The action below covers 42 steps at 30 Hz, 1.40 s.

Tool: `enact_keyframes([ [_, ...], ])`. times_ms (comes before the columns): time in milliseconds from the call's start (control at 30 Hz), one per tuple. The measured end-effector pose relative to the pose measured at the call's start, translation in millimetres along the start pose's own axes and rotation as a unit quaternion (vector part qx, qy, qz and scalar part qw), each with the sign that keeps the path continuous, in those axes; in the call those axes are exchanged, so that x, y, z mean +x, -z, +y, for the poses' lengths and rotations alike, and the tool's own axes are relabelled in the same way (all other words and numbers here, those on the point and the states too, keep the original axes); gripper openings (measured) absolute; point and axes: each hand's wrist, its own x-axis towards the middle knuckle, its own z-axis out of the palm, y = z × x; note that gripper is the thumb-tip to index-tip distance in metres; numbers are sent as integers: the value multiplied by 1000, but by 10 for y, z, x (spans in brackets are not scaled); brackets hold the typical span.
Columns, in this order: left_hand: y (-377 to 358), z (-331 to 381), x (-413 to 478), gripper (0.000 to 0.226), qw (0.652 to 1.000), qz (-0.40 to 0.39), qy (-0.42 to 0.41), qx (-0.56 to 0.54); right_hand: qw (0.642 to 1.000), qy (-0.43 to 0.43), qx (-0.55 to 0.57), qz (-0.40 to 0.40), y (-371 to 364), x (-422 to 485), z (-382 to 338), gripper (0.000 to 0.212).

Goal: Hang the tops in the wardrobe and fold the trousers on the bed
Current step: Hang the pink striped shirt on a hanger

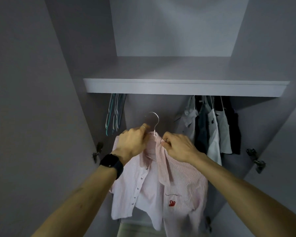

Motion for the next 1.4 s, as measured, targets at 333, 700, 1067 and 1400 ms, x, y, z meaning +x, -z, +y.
enact_keyframes([
  [333, 333, -447, 581, 63, 980, 171, -76, 65, 979, -180, 91, 9, 23, 265, 39, 20],
  [700, -107, -523, 1352, 68, 960, 259, -73, 75, 950, -288, 110, 37, -395, 992, 439, 32],
  [1067, -453, -603, 1707, 58, 894, 433, -95, 68, 920, -306, 146, 198, -931, 1873, 1151, 26],
  [1400, -522, -597, 1789, 56, 864, 493, -92, 44, 854, -363, 105, 358, -476, 2342, 1468, 34],
])
